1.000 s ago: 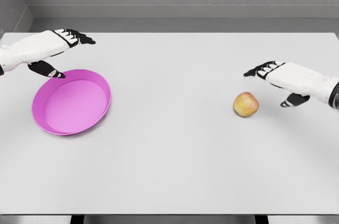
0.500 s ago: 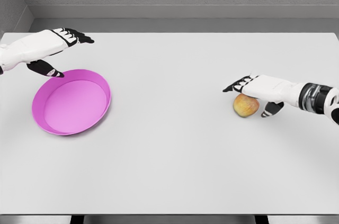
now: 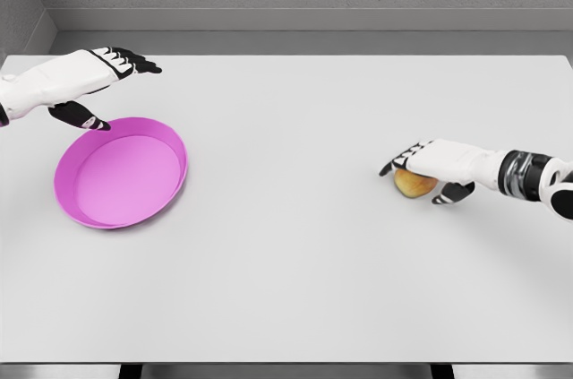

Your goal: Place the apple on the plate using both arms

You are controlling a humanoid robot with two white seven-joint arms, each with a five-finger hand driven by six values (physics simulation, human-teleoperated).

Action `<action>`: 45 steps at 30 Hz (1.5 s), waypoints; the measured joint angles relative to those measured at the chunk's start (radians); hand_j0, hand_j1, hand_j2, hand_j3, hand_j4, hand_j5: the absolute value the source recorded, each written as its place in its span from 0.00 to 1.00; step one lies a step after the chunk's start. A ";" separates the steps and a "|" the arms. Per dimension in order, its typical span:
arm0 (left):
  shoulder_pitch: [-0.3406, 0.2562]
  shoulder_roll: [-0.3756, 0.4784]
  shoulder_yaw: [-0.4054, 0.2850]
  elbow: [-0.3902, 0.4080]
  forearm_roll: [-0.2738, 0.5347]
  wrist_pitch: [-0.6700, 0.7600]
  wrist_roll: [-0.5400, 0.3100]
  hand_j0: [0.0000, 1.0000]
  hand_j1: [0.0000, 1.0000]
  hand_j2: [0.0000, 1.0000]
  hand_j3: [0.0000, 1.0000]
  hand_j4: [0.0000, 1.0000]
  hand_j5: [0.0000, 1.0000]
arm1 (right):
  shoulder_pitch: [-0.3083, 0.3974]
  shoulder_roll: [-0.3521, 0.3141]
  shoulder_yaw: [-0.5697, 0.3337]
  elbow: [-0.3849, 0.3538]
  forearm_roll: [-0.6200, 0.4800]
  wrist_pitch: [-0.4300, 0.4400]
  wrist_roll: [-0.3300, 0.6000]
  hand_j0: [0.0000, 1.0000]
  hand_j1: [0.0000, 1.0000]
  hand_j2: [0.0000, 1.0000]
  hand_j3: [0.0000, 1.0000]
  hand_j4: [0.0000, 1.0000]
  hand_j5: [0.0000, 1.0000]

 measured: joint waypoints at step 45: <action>0.002 0.000 -0.003 0.006 -0.001 0.000 0.000 1.00 1.00 1.00 1.00 1.00 1.00 | -0.103 0.132 0.005 -0.104 0.007 -0.024 0.001 0.46 0.46 0.46 0.46 0.46 0.46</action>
